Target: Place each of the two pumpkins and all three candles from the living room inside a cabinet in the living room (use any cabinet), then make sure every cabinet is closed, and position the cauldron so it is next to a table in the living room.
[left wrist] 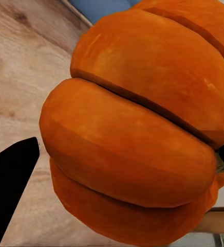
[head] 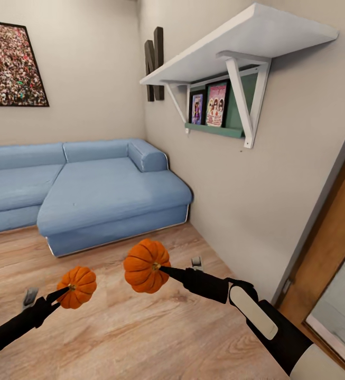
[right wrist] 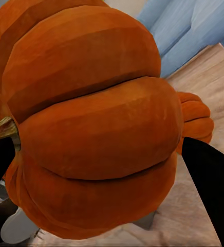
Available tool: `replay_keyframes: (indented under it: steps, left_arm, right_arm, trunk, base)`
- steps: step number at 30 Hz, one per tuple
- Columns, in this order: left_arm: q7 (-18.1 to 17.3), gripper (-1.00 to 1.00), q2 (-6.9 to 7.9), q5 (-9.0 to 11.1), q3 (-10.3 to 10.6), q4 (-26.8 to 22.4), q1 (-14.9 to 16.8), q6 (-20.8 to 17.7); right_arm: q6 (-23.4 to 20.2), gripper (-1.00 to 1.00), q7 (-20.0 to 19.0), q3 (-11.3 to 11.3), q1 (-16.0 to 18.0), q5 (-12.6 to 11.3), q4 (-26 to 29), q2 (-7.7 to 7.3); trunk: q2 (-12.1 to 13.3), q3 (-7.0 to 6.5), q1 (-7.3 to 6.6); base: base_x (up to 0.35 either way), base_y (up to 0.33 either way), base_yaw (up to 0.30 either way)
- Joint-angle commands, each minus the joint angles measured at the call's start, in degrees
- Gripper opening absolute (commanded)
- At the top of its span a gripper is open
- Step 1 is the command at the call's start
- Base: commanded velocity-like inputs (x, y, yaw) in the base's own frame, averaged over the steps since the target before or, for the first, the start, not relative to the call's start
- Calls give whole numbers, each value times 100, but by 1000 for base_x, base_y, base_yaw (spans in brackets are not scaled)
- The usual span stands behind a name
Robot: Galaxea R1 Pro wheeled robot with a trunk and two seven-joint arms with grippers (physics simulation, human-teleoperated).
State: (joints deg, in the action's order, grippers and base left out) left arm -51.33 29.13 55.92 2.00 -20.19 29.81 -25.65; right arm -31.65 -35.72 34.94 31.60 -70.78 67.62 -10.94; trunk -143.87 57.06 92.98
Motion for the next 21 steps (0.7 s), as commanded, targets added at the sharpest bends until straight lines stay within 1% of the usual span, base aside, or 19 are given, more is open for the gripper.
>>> replay_keyframes:
  steps: [1, 7, 21]
  left_arm:
    - [15, -100, 0, 64, 2, -2, 8, -46]
    - [11, -100, 5, 69, 2, 4, 8, -46]
    - [14, -100, -24, 60, 4, 7, 8, -46]
  right_arm:
    - [-41, -100, 4, 4, 4, -93, 2, -5]
    - [-43, -100, 8, 4, 4, -93, 3, -5]
    - [-37, -100, 12, 4, 4, -93, -6, -1]
  trunk:
    - [-3, 0, -4]
    - [-3, -25, -4]
    - [-3, -85, -4]
  base:
    - [-262, -191, 266]
    - [-294, -142, 266]
    - [-322, -91, 266]
